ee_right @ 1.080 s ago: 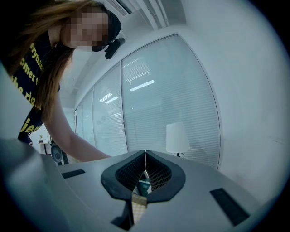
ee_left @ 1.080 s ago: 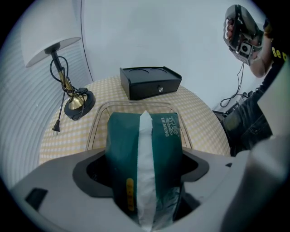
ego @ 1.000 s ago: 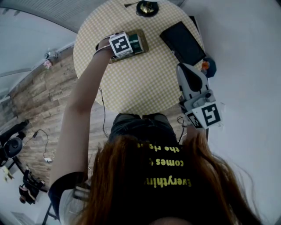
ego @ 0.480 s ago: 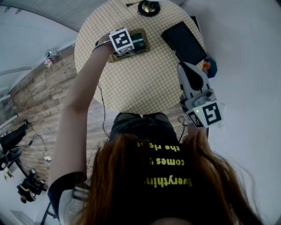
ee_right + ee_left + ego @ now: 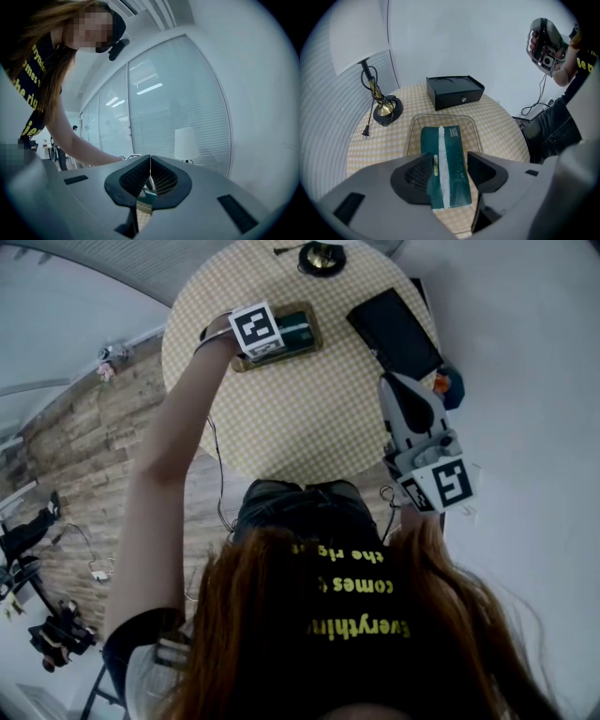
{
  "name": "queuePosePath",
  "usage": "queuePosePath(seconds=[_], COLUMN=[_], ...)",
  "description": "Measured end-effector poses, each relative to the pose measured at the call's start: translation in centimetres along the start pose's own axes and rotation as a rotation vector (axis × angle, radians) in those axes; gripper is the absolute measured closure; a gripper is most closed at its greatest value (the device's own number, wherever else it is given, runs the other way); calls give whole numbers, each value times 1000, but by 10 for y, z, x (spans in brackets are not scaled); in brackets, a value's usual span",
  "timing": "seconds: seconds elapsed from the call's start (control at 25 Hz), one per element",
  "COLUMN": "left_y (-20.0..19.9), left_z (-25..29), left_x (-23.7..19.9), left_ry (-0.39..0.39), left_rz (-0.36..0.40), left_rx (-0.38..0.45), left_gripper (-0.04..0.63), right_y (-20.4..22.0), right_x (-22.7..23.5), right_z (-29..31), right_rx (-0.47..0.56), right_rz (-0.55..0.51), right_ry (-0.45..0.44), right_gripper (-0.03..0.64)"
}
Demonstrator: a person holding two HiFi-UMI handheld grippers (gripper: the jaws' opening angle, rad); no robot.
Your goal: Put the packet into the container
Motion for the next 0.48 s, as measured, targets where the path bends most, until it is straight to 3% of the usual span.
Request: queuePosePath(seconds=[0.12,0.24,0.48], left_y=[-1,5,11], left_z=[-9,-16,-23], left_x=[1,1,-3], left_ry=[0,-15,-50], left_rz=[-25,-64,-154], left_rx=[51,50,67], left_gripper=[472,595,595], right_y=[-2,-4,-8], right_x=[-3,-8,-12], right_z=[2,2,2], right_rx=[1,5,8], right_rz=[-2,-8,-18], right_ry=[-9,-18,-31], right_gripper=[603,601,602])
Point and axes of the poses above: the fingertips, and each gripper's own axes: z forward along the fingers, x to its right, y out of its underside, the point moved 9 cm from there along -z, backward along the fingers, and after that the axes turned 7 degrees about -y, right-handed, at the moved point
